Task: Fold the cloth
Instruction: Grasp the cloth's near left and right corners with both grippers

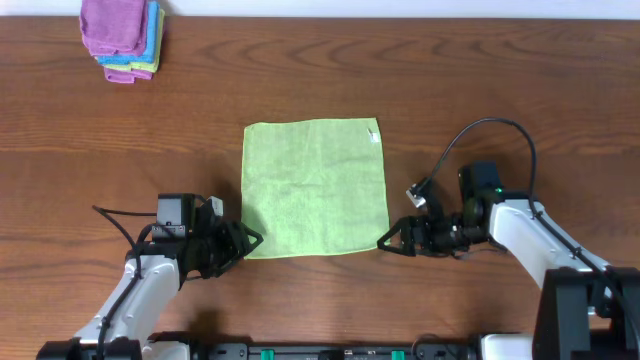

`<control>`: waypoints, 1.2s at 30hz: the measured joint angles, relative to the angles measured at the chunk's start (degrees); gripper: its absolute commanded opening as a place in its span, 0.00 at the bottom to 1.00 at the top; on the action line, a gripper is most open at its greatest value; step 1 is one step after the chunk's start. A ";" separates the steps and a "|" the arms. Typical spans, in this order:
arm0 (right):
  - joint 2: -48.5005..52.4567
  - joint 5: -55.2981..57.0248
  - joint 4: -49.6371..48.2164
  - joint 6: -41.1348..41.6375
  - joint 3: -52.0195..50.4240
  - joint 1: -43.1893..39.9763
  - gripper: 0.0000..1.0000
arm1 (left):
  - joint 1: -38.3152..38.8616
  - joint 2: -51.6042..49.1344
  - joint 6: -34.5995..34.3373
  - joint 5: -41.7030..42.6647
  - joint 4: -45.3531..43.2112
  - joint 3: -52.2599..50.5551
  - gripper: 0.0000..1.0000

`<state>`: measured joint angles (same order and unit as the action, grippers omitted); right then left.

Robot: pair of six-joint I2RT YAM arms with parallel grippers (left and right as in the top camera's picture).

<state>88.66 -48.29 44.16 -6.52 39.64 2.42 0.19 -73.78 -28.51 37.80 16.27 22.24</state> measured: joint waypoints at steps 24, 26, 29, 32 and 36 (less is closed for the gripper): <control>7.32 -5.05 -17.20 10.91 -4.83 1.20 0.60 | -0.09 -0.48 -0.44 1.97 1.51 -0.55 0.42; 7.50 -4.48 -17.18 11.13 -4.83 1.29 0.51 | -0.09 -0.72 -0.68 2.21 1.81 -0.79 0.39; 7.80 -3.08 -17.29 11.58 -4.92 1.53 0.42 | -0.09 -0.81 -1.29 2.29 1.90 -0.90 0.38; 7.98 -2.60 -17.46 11.76 -4.94 1.53 0.42 | -0.09 -0.81 -1.46 2.32 1.90 -0.96 0.37; 7.98 -2.56 -17.92 11.93 -4.94 1.55 0.47 | -0.09 -0.81 -1.49 2.32 1.73 -1.05 0.38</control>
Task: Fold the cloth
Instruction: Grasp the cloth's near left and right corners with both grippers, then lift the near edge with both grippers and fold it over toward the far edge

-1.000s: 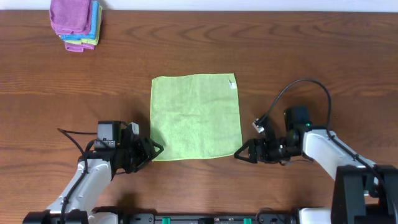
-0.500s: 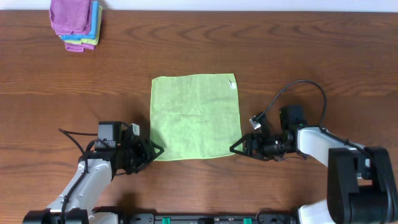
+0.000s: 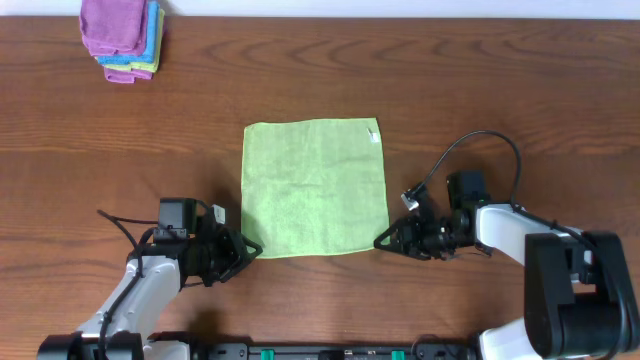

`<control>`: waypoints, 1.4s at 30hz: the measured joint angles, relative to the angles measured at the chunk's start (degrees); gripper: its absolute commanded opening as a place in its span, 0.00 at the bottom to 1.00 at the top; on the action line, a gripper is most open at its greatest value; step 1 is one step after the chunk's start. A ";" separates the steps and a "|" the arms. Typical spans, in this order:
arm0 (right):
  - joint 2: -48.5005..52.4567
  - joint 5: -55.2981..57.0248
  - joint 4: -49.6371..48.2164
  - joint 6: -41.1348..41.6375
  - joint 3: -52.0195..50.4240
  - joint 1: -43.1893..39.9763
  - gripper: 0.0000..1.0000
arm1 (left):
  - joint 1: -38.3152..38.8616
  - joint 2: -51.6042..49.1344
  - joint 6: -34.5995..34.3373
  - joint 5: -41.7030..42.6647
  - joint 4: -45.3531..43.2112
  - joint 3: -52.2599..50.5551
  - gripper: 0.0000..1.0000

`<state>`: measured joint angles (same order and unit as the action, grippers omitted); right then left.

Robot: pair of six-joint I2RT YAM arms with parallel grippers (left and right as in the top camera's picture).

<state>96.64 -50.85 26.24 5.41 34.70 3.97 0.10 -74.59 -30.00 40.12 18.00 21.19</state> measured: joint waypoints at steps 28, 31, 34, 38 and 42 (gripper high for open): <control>0.28 4.22 -3.82 3.41 -0.39 0.13 0.01 | 0.11 -0.52 -1.70 -2.80 -2.60 -0.98 0.06; 0.28 4.11 -3.82 3.76 -0.39 0.13 0.01 | 0.11 -0.52 -1.75 -2.73 -2.62 -0.98 0.05; 0.28 2.75 -3.80 4.11 -0.37 0.13 0.01 | 0.11 -0.61 -1.77 -2.62 -2.67 -0.98 0.06; 0.28 1.25 -1.97 4.44 0.07 0.13 0.01 | 0.11 -0.81 -1.90 -2.56 -2.54 -0.70 0.06; 0.28 0.28 -0.20 4.52 1.66 0.13 0.01 | 0.11 -1.46 -1.92 -2.73 -1.92 0.33 0.06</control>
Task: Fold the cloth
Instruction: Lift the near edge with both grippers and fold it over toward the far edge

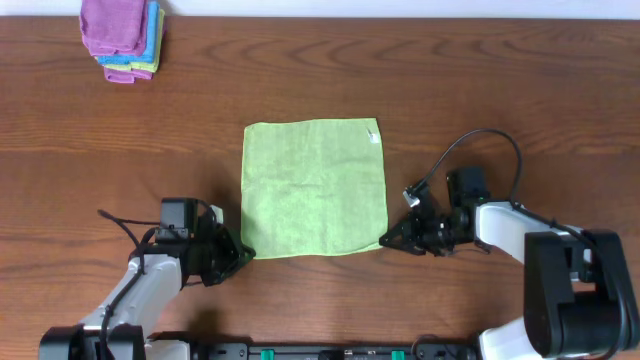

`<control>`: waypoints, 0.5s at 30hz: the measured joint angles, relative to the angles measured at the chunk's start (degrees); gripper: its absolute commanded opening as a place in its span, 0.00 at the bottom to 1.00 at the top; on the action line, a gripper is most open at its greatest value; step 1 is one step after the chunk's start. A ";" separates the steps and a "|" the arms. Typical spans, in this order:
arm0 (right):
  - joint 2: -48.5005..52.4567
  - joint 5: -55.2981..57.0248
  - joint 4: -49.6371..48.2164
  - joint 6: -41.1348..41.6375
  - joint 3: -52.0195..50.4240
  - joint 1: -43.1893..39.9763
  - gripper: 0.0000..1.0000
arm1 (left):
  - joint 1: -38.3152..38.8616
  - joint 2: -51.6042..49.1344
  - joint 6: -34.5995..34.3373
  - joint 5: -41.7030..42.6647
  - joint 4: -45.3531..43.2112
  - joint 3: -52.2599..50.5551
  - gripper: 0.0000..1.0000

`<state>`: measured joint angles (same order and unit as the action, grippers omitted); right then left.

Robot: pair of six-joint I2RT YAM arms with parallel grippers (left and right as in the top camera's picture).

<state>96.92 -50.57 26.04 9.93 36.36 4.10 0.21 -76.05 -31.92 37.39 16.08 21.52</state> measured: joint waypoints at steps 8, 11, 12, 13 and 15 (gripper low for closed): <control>-2.60 -2.64 0.85 0.15 4.26 0.00 0.01 | 0.00 -0.35 0.02 -0.28 0.42 5.60 0.06; -4.79 -2.19 0.70 0.85 6.08 0.00 0.01 | 0.00 -0.35 0.07 -0.28 0.13 8.55 0.06; -5.22 -1.60 0.50 1.29 6.78 0.00 0.01 | 0.00 -0.35 0.24 -0.31 -0.22 9.38 0.06; -5.40 -1.27 0.09 1.66 7.23 0.00 0.01 | 0.00 -0.35 0.39 -0.37 -0.76 10.38 0.06; -5.42 -0.35 -1.70 2.45 7.93 0.00 0.01 | 0.00 -0.37 0.48 -1.20 -1.81 11.98 0.06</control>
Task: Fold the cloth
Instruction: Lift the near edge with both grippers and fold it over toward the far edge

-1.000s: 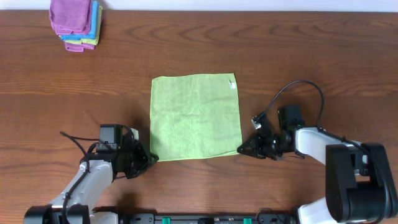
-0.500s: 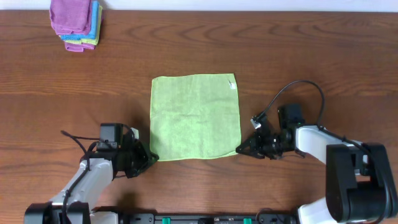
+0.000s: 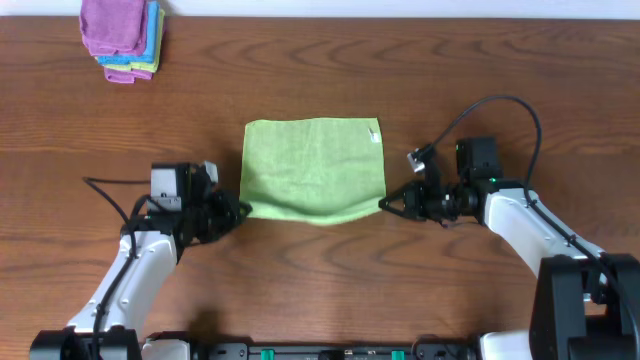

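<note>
A light green cloth (image 3: 312, 165) lies on the wooden table, its near edge lifted and drawn toward the far edge, so it looks shorter than wide. My left gripper (image 3: 240, 209) is shut on the cloth's near left corner. On the other side my right gripper (image 3: 384, 205) is shut on the near right corner. A small white tag (image 3: 374, 136) shows at the far right corner.
A stack of folded cloths (image 3: 122, 38), purple over blue and green, sits at the far left corner of the table. Black cables loop behind both arms.
Both grippers have moved away from the table's front edge, carrying the cloth's near corners with them. The near edge now sits lifted and closer to the far edge.
The cloth lay flat and square, with both grippers open just outside its near corners. They drew in closer, then reached the corners. Now both are shut on those corners and the near edge is raised and moved toward the far edge.
</note>
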`<control>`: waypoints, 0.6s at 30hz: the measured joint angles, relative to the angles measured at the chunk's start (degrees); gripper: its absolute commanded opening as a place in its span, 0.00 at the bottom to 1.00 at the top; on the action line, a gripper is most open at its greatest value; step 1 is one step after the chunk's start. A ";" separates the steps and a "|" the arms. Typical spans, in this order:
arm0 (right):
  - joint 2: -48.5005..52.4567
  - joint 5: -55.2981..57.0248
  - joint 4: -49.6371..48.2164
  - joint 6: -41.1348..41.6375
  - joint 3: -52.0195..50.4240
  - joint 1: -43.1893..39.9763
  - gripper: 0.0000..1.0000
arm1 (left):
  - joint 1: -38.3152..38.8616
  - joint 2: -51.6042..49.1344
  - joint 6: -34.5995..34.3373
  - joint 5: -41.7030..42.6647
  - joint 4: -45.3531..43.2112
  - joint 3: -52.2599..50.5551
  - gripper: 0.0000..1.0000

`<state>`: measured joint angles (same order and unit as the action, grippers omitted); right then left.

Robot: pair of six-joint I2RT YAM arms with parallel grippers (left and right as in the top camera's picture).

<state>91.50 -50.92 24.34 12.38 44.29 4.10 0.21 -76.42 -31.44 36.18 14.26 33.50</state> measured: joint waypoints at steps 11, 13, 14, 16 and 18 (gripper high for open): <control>2.58 4.31 -14.75 8.59 2.14 0.00 0.01 | 0.02 -15.19 1.79 -1.90 -3.96 12.57 0.06; 5.62 4.42 -15.04 9.60 4.98 0.02 0.01 | 0.00 -18.82 2.71 -1.88 -3.76 16.87 0.06; 7.39 4.48 -15.04 9.94 6.69 0.11 0.01 | -0.02 -20.37 3.10 -1.88 -3.78 18.91 0.06; 10.93 4.55 -15.06 10.54 10.32 0.11 0.01 | -0.22 -23.39 3.89 -1.88 -3.76 22.99 0.06; 13.92 4.59 -15.08 10.99 13.70 0.11 0.01 | -0.74 -26.40 4.52 -1.86 -3.63 26.88 0.06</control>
<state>105.43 -46.33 9.26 23.38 58.00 4.21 -0.54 -102.83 -26.92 34.33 10.63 60.38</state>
